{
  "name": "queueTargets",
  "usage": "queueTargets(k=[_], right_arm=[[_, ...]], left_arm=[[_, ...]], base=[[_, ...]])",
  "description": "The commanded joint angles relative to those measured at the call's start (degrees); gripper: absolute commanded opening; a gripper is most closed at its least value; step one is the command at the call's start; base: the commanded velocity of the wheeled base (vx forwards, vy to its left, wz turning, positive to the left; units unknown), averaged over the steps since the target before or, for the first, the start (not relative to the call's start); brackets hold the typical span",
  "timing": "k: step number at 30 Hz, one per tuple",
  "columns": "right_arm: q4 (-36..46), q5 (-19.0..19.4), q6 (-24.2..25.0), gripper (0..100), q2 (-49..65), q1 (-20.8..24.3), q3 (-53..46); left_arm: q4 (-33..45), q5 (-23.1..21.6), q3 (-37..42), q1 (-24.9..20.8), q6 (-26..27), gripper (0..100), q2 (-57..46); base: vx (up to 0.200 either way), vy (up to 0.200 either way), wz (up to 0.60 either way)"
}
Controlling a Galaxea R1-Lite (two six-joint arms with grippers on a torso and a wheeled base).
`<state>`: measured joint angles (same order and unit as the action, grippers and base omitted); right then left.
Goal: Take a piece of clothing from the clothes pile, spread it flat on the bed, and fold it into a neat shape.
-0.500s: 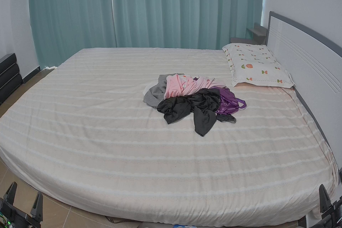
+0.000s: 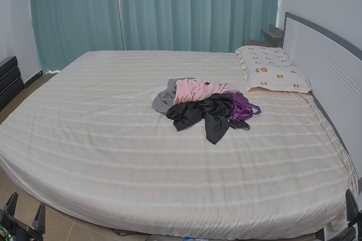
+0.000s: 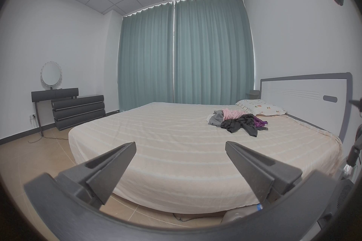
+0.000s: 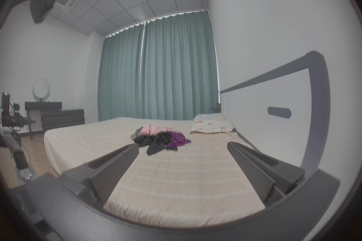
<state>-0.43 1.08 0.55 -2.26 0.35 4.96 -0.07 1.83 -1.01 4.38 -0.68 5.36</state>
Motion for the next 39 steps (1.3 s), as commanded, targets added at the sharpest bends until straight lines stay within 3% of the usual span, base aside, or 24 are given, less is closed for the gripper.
queueTargets(k=[1,5,7,9,11,14,20,25,28,29,39], right_arm=[[-0.8,3.7,-1.9,100,-14.2,0.3,11.1],[-4.0,5.0,-1.6,100,-25.0,1.0,7.2],[-4.0,5.0,-1.6,100,-25.0,1.0,7.2],[-10.5,6.3,1.0,100,-38.9,5.8,8.3],[-12.5,6.3,2.5,100,-43.2,6.9,9.5],[-19.3,6.3,6.7,100,-59.8,10.8,12.2],[-33.1,5.1,12.4,100,-82.0,15.8,18.3],[-39.9,1.3,15.6,100,-98.1,18.4,26.2],[-41.1,0.9,17.1,100,-101.5,19.0,29.0],[-41.0,0.8,20.8,100,-108.0,20.4,35.2],[-40.7,-2.2,28.4,100,-130.4,22.9,55.4]], left_arm=[[0.0,0.0,1.0,0.0,0.0,100,0.0],[0.0,0.0,1.0,0.0,0.0,100,0.0],[0.0,0.0,1.0,0.0,0.0,100,0.0],[0.0,0.0,1.0,0.0,0.0,100,0.1],[0.0,0.0,1.0,0.0,0.0,100,0.0],[0.0,0.0,1.0,0.0,0.0,100,0.0],[0.0,0.0,1.0,0.0,0.0,100,0.0],[0.0,0.0,1.0,0.0,0.0,100,0.0],[0.0,0.0,1.0,0.0,0.0,100,0.0],[0.0,0.0,1.0,0.0,0.0,100,0.0],[0.0,0.0,1.0,0.0,0.0,100,0.0]], base=[[0.000,0.000,0.00],[0.000,0.000,0.00],[0.000,0.000,0.00],[0.000,0.000,0.00],[0.000,0.000,0.00],[0.000,0.000,0.00],[0.000,0.000,0.00],[0.000,0.000,0.00],[0.000,0.000,0.00],[0.000,0.000,0.00],[0.000,0.000,0.00]])
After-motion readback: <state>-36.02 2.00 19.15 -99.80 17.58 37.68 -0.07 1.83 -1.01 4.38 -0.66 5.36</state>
